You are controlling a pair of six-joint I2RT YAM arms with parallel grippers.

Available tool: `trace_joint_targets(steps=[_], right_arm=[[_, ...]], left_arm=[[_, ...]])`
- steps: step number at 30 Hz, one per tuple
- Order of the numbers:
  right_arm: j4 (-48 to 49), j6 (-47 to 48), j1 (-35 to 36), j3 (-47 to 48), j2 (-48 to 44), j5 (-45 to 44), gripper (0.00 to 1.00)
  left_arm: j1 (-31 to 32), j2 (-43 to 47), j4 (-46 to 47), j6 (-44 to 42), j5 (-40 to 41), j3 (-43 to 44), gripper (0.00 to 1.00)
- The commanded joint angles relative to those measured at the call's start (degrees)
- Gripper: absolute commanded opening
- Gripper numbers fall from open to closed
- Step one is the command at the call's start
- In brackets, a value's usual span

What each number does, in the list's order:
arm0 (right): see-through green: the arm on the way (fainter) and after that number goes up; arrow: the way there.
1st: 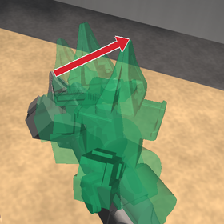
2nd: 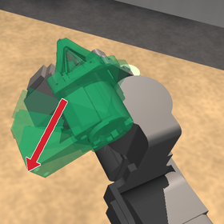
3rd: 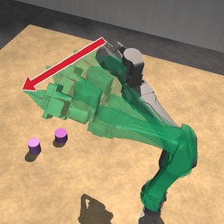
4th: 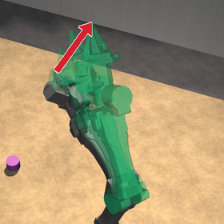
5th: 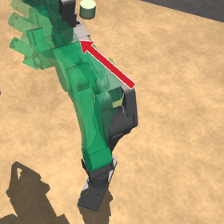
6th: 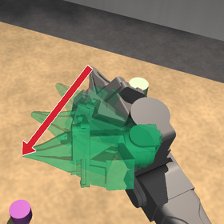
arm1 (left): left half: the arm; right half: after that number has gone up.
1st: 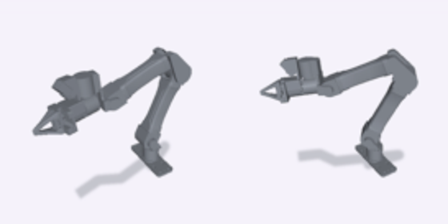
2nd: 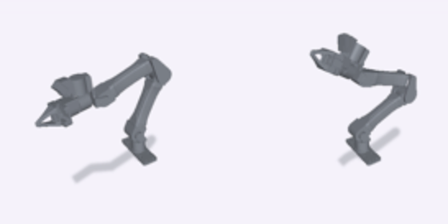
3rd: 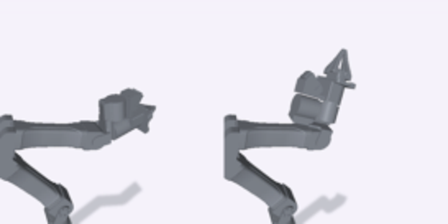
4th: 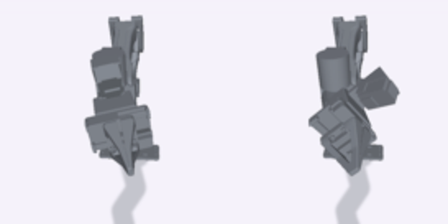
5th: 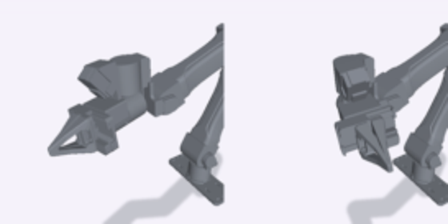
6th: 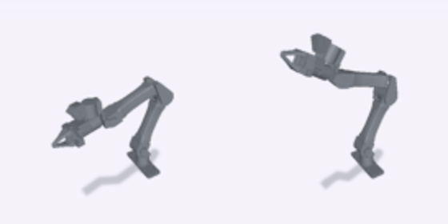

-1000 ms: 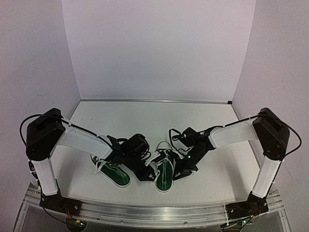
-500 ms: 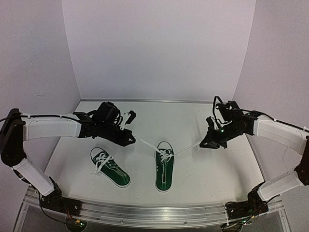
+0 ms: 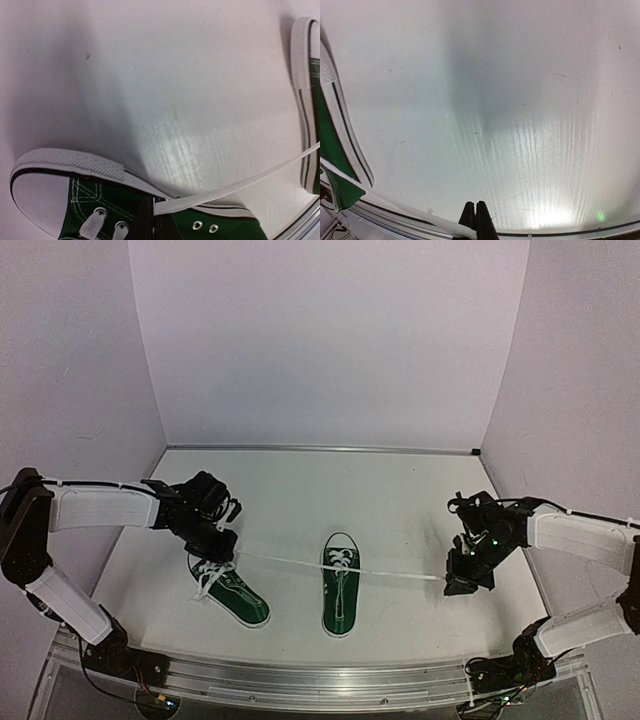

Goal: Tie the shoes

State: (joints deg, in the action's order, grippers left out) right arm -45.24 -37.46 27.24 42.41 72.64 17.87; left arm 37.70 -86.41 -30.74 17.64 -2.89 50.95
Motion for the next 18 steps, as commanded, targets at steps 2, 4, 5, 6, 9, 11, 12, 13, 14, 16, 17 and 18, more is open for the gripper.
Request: trace_joint_targets(steps=[2,4,5,6,9,11,12,13,14,16,17,18], right_arm=[[-0.55,0.63,-0.33,-1.83,5.23,-5.89,0.0],[0.07,0.97,-0.34,-2.08,7.01,-7.1,0.0],[0.42,1.08,-0.38,-2.18,7.66,-7.56,0.0],[0.71,1.18,-0.43,-2.23,8.25,-7.91,0.0],[1.14,1.44,-1.23,-2.04,9.29,-9.04,0.0],[1.45,1.6,-2.15,-2.11,9.72,-8.97,0.0],[1.55,1.63,-2.61,-2.08,9.91,-9.03,0.0],[1.66,1.4,-2.88,-1.94,10.09,-9.13,0.0],[1.95,1.27,-3.12,-1.74,10.2,-8.92,0.0],[3.81,1.92,-3.24,-1.44,10.85,-6.63,0.0],[4.99,3.09,-3.24,-1.23,11.61,-4.62,0.0],[5.83,4.53,-3.22,-0.73,12.61,-3.05,0.0]], left_arm=[[-1.37,1.02,-4.15,1.41,6.77,-1.84,0.0],[-2.21,0.53,-4.16,1.8,7.51,-2.14,0.0],[-2.63,0.2,-4.17,1.87,7.9,-2.16,0.0],[-2.99,-0.29,-4.18,1.87,8.17,-2.01,0.0],[-4.14,-2.31,-4.47,1.72,8.77,-0.89,0.0],[-4.98,-3.28,-4.74,1.5,9.3,-0.11,0.0],[-5.18,-3.62,-4.81,1.15,9.4,0.26,0.0],[-5.36,-3.81,-5.08,0.91,9.65,0.68,0.0],[-5.47,-4.09,-5.27,0.54,10.02,1.19,0.0],[-5.29,-3.98,-3.63,-1.95,6.96,1.93,0.0],[-4.79,-3.71,-1.99,-3.38,3.74,2.05,0.0],[-3.8,-3.64,-0.69,-5.09,0.92,2.45,0.0]])
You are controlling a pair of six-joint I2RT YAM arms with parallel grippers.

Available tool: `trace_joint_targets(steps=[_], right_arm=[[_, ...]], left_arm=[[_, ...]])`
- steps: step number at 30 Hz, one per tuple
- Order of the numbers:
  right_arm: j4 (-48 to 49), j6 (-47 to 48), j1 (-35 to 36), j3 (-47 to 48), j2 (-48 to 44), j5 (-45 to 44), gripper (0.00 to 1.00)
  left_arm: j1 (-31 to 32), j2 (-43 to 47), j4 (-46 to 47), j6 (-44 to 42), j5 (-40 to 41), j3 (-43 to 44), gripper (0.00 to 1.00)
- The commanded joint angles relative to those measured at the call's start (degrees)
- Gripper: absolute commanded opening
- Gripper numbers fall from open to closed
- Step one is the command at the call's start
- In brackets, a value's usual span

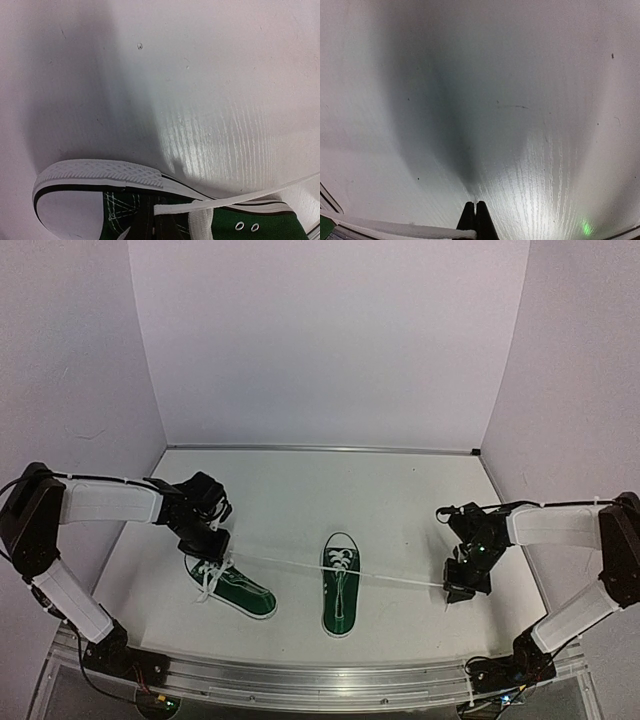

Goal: Tie the shoes

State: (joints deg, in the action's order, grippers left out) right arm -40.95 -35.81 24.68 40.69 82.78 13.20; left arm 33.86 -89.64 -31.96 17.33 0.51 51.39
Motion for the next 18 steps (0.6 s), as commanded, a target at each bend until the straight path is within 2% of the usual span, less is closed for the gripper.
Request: trace_joint_targets(steps=[1,5,7,11,13,17,18], right_arm=[[2.32,4.3,-0.63,1.55,3.51,3.2,0.0],[2.72,9.02,-0.62,4.66,7.02,6.98,0.0],[2.74,10.28,-0.66,6.13,8.03,8.46,0.05],[2.6,12.63,-0.65,8.67,7.7,12.21,0.22],[1.82,13.75,-0.66,10.11,6.67,13.95,0.35],[-0.57,15.62,-0.66,12.97,3.12,15.39,0.56],[-0.9,15.9,-0.67,13.71,1.86,15.53,0.6]], left_arm=[[1.02,-0.44,1.68,-6.48,-4.84,2.47,0.0],[2.77,-3.03,1.77,-11.42,-7.94,4.58,0.0],[2.8,-4.55,0.55,-12.88,-7.78,5.52,0.06],[2.83,-6.88,-3.97,-16.16,-6.87,8.86,0.33],[2.88,-6.35,-5.8,-18.51,-6.4,10.36,0.46],[2.79,-1.62,-5.65,-21.51,-5.34,11.07,0.8],[2.79,0.07,-5.11,-22.15,-5.52,11.03,0.94]])
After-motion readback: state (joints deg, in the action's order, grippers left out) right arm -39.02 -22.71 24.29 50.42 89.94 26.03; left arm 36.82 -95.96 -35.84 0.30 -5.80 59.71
